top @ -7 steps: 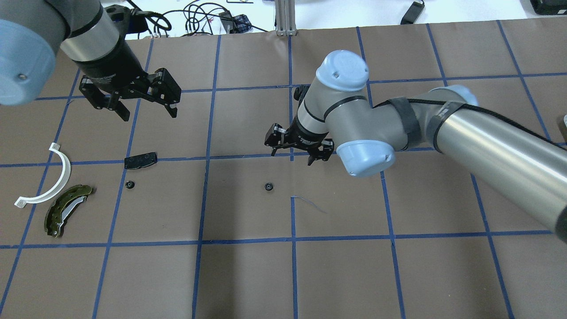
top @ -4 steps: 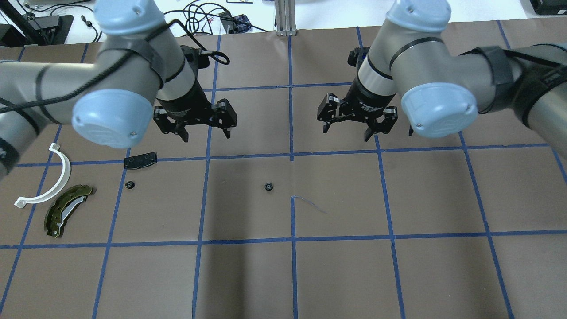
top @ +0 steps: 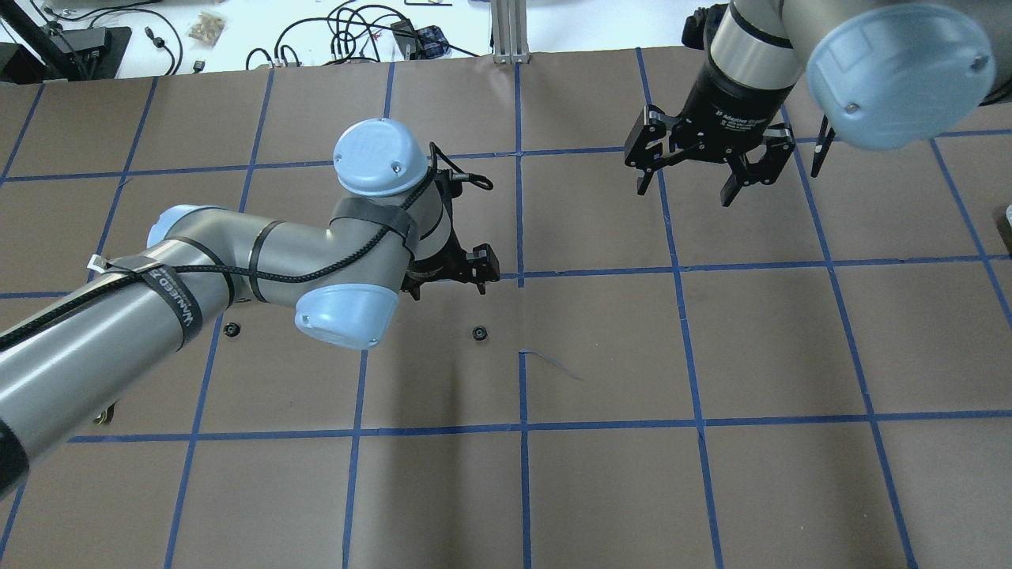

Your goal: Place bearing gear from tray to pile

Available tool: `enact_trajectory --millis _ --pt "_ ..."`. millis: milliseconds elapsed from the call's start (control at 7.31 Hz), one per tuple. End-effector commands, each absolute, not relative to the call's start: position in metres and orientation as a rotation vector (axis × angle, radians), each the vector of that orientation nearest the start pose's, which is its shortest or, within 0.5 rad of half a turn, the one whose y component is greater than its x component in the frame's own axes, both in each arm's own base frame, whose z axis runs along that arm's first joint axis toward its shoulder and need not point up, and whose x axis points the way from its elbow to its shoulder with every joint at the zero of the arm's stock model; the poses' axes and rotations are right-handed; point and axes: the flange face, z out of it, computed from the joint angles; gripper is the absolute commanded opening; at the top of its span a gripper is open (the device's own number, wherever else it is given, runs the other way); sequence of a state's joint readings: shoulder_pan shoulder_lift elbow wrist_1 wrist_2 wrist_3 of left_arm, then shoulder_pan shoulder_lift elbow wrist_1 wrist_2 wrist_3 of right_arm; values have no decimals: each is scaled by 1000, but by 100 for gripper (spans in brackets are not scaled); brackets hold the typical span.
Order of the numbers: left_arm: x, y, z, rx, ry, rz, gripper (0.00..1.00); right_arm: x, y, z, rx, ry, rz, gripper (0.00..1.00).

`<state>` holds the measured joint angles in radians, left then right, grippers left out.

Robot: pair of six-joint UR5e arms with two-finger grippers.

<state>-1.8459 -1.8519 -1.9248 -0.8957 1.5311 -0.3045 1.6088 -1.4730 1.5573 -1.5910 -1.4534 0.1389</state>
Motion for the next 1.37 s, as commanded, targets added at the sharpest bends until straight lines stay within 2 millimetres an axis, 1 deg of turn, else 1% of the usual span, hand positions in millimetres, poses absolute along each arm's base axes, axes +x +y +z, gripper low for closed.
enact_trajectory --millis 0,137,274,410,547,684,821,958,1231 --pt "-295 -476 202 -7 3161 2 100 129 -530 452 49 3037 105 100" --pt "-298 -474 192 5 3155 29 100 110 -533 451 103 3036 112 100" --pt "-299 -473 188 7 3159 47 100 101 -533 452 124 3050 112 100" --pt "-299 -473 185 7 3159 55 100 102 -521 461 140 3080 123 100" --pt "-300 -470 182 9 3156 74 94 102 -507 464 143 3090 136 100" --pt "-300 -471 182 9 3156 74 93 103 -495 462 141 3091 143 100" --pt "-300 -470 179 11 3146 84 90 105 -481 470 140 3091 103 100" --pt "-300 -470 179 11 3150 86 90 105 -477 471 149 3092 94 100" --pt "-301 -471 169 8 3148 114 91 114 -475 472 173 3105 89 100"
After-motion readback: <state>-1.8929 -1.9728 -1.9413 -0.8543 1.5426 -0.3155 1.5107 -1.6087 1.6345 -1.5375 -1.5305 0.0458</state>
